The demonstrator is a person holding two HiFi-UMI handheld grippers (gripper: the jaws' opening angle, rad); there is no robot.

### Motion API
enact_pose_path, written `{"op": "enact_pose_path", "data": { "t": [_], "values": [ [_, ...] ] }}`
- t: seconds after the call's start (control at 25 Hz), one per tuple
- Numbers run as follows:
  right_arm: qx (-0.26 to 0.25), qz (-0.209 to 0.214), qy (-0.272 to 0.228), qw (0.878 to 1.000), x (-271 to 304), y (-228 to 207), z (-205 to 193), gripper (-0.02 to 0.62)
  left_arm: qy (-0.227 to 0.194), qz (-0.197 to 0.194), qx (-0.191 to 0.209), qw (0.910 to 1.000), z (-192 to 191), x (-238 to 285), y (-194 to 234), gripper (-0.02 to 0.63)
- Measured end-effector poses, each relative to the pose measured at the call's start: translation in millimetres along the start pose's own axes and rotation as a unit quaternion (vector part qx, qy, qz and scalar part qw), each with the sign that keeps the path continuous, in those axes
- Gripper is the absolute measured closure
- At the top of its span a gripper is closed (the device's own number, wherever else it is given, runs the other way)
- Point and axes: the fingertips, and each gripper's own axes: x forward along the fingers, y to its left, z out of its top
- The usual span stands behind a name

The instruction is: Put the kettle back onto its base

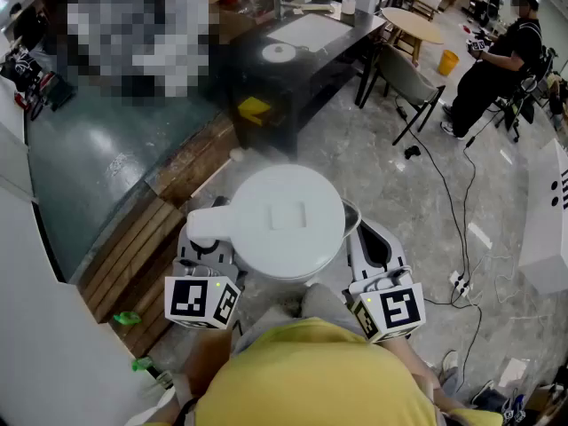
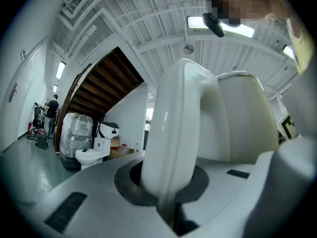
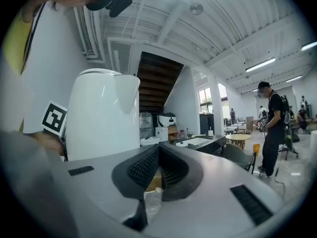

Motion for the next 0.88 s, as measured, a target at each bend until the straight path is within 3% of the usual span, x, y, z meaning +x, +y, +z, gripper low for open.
{"op": "enact_pose_path", "data": {
  "t": [0.48,0.88],
  "values": [
    [-0.001,-0.004,-0.004,1.000,4,6,4,0.580,-0.003,0.003,-0.006,1.0000,-1,0,13,0.578],
    [0.010,0.003,-0.013,1.000,42,-15,4,0.580,-0.001,0.008,-0.012,0.9999,-11,36,24,0.578]
  ]
}}
